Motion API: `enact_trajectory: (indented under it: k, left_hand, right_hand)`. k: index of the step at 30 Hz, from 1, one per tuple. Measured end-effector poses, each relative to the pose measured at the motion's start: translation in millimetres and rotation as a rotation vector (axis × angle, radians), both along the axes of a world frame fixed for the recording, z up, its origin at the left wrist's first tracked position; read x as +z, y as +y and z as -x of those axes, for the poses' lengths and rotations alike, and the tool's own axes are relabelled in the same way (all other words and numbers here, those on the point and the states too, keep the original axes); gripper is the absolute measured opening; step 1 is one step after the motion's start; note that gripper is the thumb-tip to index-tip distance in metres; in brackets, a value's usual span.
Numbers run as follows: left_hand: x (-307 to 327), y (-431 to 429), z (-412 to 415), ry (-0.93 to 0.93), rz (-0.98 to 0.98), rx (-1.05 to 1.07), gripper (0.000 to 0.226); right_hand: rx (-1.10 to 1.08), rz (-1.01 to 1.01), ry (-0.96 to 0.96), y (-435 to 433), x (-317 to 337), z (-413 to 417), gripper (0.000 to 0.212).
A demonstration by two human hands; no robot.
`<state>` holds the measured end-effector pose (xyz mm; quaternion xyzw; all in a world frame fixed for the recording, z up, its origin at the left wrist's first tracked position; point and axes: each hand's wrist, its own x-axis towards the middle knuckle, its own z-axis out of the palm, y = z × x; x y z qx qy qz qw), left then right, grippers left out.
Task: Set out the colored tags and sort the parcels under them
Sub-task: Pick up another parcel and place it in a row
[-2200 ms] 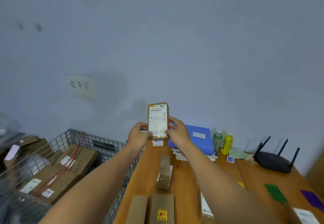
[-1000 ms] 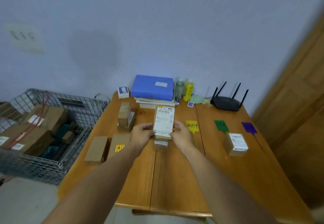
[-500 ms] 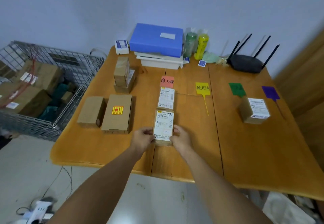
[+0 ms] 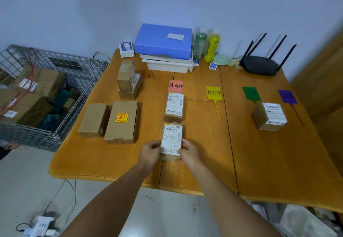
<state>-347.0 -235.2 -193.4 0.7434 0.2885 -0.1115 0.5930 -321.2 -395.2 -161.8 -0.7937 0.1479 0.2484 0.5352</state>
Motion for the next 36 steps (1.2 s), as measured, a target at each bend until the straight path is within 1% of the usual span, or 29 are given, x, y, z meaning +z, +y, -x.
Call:
enact_trajectory:
  k: [4,7,9,11,14,17,18,20,24,27,30,36]
  left_hand:
    - [43,2,-8,-0.061,-0.263,-0.155,0.033]
    - [93,10,-21,-0.123,-0.458,-0.237,0.042]
    - [127,15,-31,-0.155,-0.54,-0.277,0.044]
    - [168,20,-37,-0.197,-0.578,-0.294,0.044]
    - [233,25,-41,-0.298,-0.689,-0.317,0.04]
    - [297,33,-41,-0.382,-0.869,-0.374,0.022]
    - [317,37,-40,-0.39,-0.938,-0.397,0.021]
    - [354,47,-36,-0.393,-1.06,-0.439,0.027]
    - [417,75,-24,-0.342,-1.185,-0.501,0.052]
    - [450,98,-9,-0.346,-1.31,-0.519,0.062]
    - [471,122,8,-0.348,-1.355,-0.508,0.066]
    - [477,161,44,-0.337,-1.399,-0.469,0.069]
  right_hand:
    - [0.03,0.037,-0.016,-3,22,-4,0.057]
    - [0.04,0.078,-0.063,-5,65,-9,0.057]
    - [0.062,0.122,-0.121,-6,99,-14,0.054]
    - [0.081,0.165,-0.186,-7,141,-18,0.052]
    - [0.135,0.231,-0.288,-7,206,-24,0.048]
    - [0.219,0.35,-0.401,-4,264,-30,0.054]
    - [0.251,0.401,-0.444,-4,282,-31,0.056]
    - [0.289,0.485,-0.514,-1,314,-35,0.056]
    - [0.306,0.581,-0.617,10,377,-31,0.056]
    - [0.29,0.569,-0.655,24,412,-21,0.056]
    - [0.286,0.578,-0.695,40,432,-14,0.056]
    - [0.303,0.563,-0.716,75,434,5,0.058]
